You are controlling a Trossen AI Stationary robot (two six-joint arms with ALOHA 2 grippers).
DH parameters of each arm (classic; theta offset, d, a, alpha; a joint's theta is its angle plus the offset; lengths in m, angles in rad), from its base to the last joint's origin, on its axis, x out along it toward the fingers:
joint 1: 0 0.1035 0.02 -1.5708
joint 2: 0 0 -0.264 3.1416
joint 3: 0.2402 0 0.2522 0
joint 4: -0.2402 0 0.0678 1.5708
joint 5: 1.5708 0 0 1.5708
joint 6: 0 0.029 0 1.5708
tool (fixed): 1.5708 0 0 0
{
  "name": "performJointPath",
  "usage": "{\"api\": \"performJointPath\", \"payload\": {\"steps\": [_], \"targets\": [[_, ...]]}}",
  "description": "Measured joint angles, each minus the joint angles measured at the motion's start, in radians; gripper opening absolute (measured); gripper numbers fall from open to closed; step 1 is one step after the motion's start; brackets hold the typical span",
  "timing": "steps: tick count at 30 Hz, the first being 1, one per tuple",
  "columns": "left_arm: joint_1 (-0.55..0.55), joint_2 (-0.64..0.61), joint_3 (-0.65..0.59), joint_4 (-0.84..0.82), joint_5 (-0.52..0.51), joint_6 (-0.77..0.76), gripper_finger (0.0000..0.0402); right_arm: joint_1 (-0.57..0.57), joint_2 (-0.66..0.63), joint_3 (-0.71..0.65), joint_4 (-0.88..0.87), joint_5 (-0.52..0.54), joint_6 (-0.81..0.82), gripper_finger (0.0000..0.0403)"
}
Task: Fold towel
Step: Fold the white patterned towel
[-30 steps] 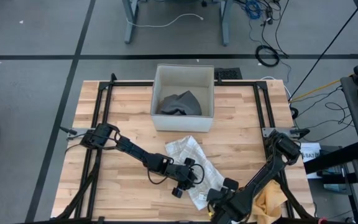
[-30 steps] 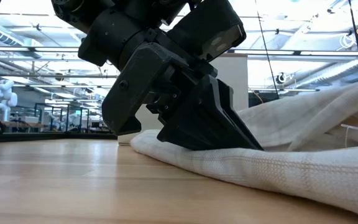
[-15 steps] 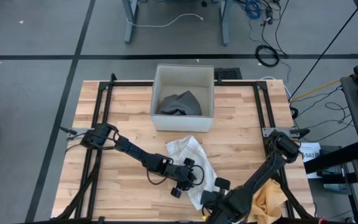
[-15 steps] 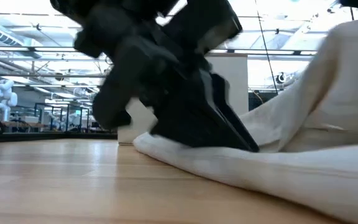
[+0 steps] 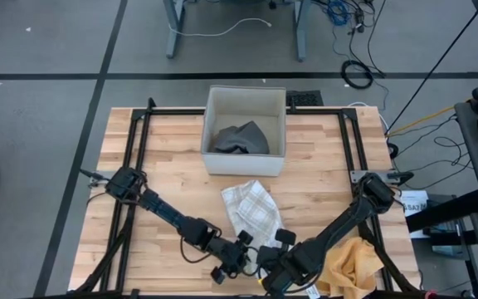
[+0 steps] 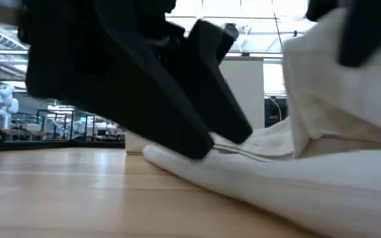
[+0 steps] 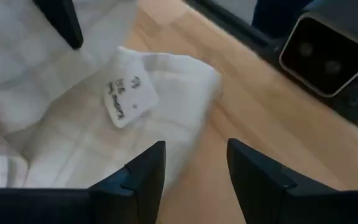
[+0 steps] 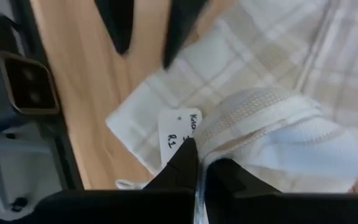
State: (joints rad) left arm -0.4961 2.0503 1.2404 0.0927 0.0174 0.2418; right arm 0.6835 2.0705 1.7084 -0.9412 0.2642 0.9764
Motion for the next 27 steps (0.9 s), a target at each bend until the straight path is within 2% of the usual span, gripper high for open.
{"api": "performJointPath", "payload": {"steps": [7,10,16,27], "targets": [[0.034,0.052,0.001,0.034,0.006,-0.031,0.0179,-0.035,0.006,-0.001,0.097,0.033,-0.051,0.0001],[0.052,0.075,0.003,0.042,0.053,-0.066,0.0179,-0.043,0.006,-0.001,0.108,0.048,-0.056,0.0001],[0.056,0.086,0.006,0.050,0.061,-0.079,0.0179,-0.050,0.064,-0.001,0.180,0.039,-0.060,0.0001],[0.053,0.088,0.003,0.056,0.056,-0.076,0.0179,-0.041,0.115,-0.002,0.280,0.025,-0.085,0.0031]]}}
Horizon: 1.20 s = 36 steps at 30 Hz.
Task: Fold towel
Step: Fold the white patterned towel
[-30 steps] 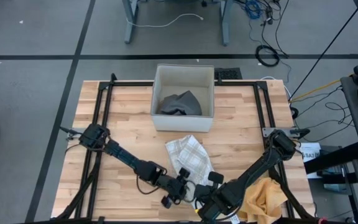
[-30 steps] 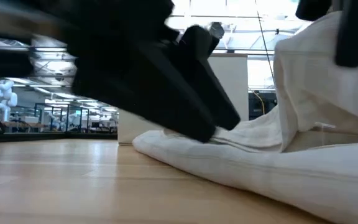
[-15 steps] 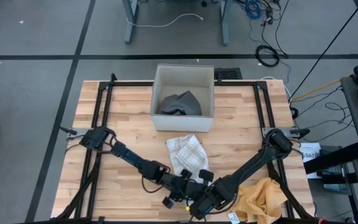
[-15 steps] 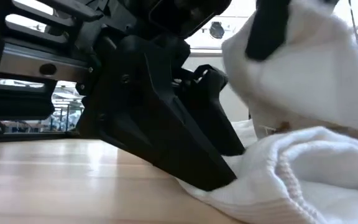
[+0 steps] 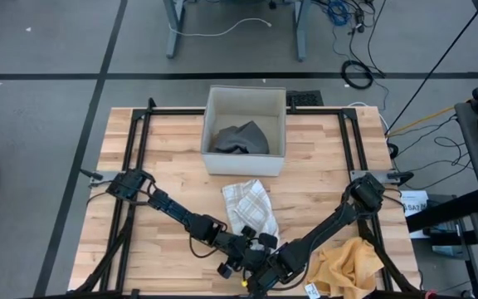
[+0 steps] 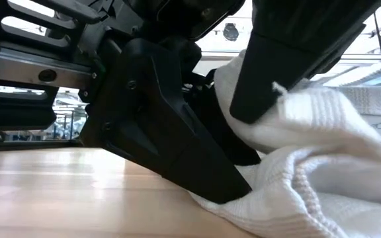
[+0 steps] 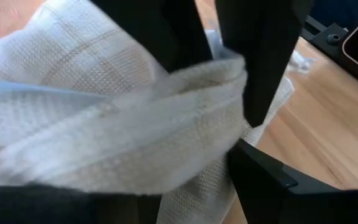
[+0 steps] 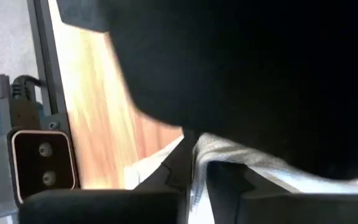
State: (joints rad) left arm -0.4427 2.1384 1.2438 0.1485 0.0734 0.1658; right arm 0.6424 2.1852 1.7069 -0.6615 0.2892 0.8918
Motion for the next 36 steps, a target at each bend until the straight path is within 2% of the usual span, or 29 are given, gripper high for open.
{"api": "performJointPath", "payload": {"steps": [4,13,18,22,30,36], "targets": [[0.000,0.001,0.000,-0.001,0.000,0.001,0.0179,0.006,0.009,0.001,0.005,0.006,-0.026,0.0057],[0.001,0.002,-0.001,-0.002,0.000,-0.002,0.0179,0.036,-0.012,-0.001,0.000,-0.024,-0.097,0.0168],[0.002,0.002,-0.001,-0.003,0.000,-0.001,0.0179,0.067,-0.053,0.000,0.037,-0.036,-0.105,0.0206],[0.005,0.002,-0.001,-0.003,0.000,0.000,0.0179,0.088,-0.051,0.000,0.063,0.008,-0.115,0.0210],[0.006,-0.011,-0.003,-0.009,-0.002,-0.004,0.0179,0.099,-0.042,-0.013,0.055,0.085,-0.085,0.0184],[-0.004,-0.024,-0.002,-0.049,-0.014,-0.057,0.0179,0.116,-0.025,-0.021,0.001,0.074,-0.047,0.0169]]}}
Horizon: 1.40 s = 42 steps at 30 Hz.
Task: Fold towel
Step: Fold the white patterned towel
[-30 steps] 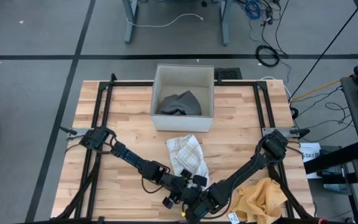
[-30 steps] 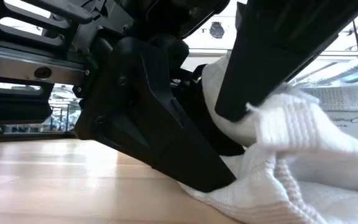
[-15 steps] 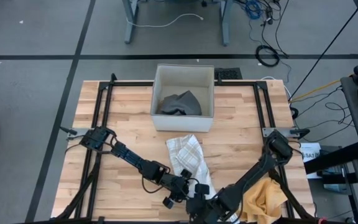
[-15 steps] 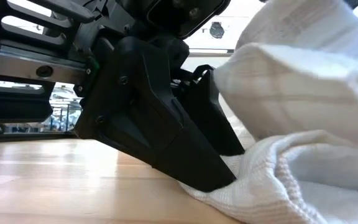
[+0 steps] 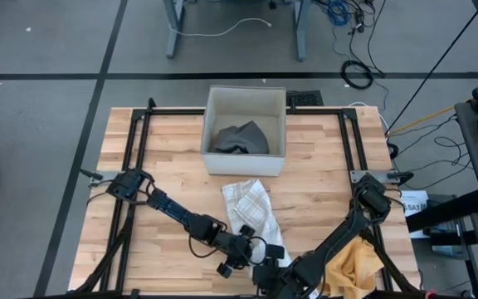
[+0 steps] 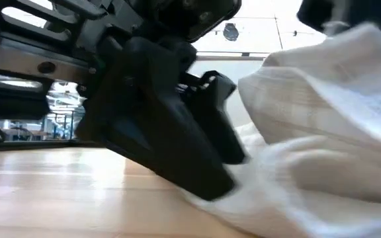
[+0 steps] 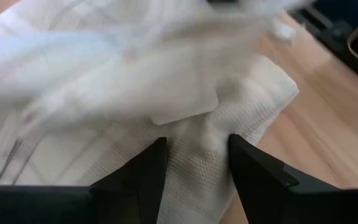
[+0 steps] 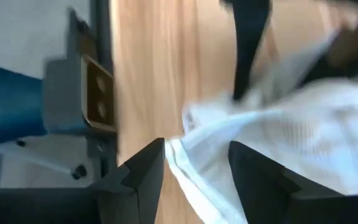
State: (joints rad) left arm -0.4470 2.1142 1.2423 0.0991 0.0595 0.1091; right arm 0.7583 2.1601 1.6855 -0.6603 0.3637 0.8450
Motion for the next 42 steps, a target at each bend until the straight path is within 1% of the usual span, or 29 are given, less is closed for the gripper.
{"api": "performJointPath", "payload": {"steps": [3,5,10,15,17,20,22,23,27,30,33,36,40,42], "targets": [[-0.009,-0.027,-0.002,-0.061,-0.016,-0.003,0.0179,0.019,0.000,0.000,-0.048,-0.001,0.029,0.0163],[-0.016,-0.057,-0.004,-0.118,-0.053,-0.003,0.0179,0.030,-0.004,0.000,-0.078,-0.003,0.039,0.0160],[-0.027,-0.157,-0.005,-0.270,-0.142,0.032,0.0179,0.055,-0.018,0.000,-0.081,-0.003,0.025,0.0157],[-0.038,-0.252,-0.004,-0.389,-0.185,0.035,0.0179,0.070,-0.027,0.000,-0.088,0.007,-0.012,0.0157],[-0.039,-0.279,-0.004,-0.448,-0.221,0.039,0.0179,0.072,-0.028,0.000,-0.065,0.008,-0.047,0.0157],[-0.022,-0.283,-0.004,-0.556,-0.310,0.051,0.0179,0.072,-0.028,0.001,-0.023,0.008,-0.099,0.0157],[0.003,-0.282,-0.031,-0.582,-0.324,0.050,0.0179,0.072,-0.028,0.001,-0.003,0.008,-0.132,0.0157],[0.020,-0.282,-0.051,-0.573,-0.308,0.049,0.0179,0.072,-0.028,0.001,0.014,0.008,-0.148,0.0157],[0.078,-0.281,-0.132,-0.483,-0.156,0.030,0.0179,0.075,-0.028,0.001,0.038,0.007,-0.173,0.0157],[0.093,-0.273,-0.143,-0.386,-0.059,0.024,0.0179,0.080,-0.028,0.001,0.037,0.007,-0.170,0.0157],[0.078,-0.243,-0.143,-0.296,0.010,0.054,0.0179,0.090,-0.028,0.001,0.038,0.005,-0.169,0.0157],[0.066,-0.209,-0.143,-0.256,0.017,0.084,0.0179,0.093,-0.027,0.001,0.069,0.009,-0.190,0.0157],[0.078,-0.171,-0.142,-0.228,0.015,0.071,0.0179,0.078,-0.027,0.002,0.062,0.105,-0.202,0.0157],[0.084,-0.161,-0.141,-0.198,0.011,0.038,0.0179,0.064,-0.027,0.002,0.061,0.131,-0.212,0.0157]]}}
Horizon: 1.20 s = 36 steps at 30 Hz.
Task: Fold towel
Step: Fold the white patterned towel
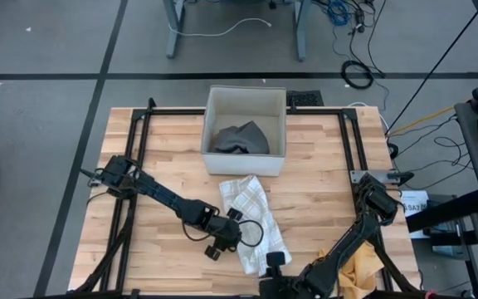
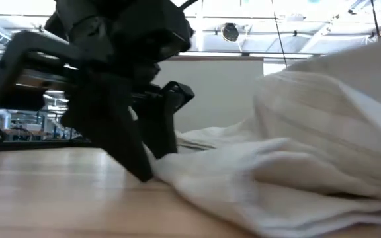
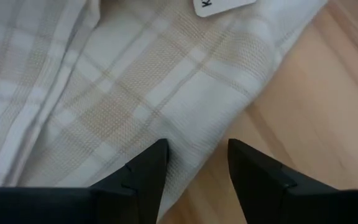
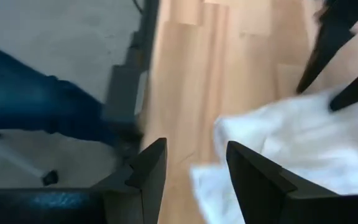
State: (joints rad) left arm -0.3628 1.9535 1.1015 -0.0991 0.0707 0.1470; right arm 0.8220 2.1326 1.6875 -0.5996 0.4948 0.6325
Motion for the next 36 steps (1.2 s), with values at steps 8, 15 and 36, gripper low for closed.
{"api": "performJointPath", "payload": {"steps": [8,15,36], "targets": [[0.007,0.008,-0.004,0.117,0.022,-0.087,0.0179,-0.066,0.000,0.000,-0.064,-0.003,-0.037,0.0157],[0.000,0.008,-0.004,0.299,0.143,-0.208,0.0179,-0.090,0.029,0.000,-0.208,-0.053,0.045,0.0157],[0.017,0.011,-0.002,0.093,0.075,-0.084,0.0179,-0.049,0.086,0.000,-0.556,-0.244,0.118,0.0157]]}}
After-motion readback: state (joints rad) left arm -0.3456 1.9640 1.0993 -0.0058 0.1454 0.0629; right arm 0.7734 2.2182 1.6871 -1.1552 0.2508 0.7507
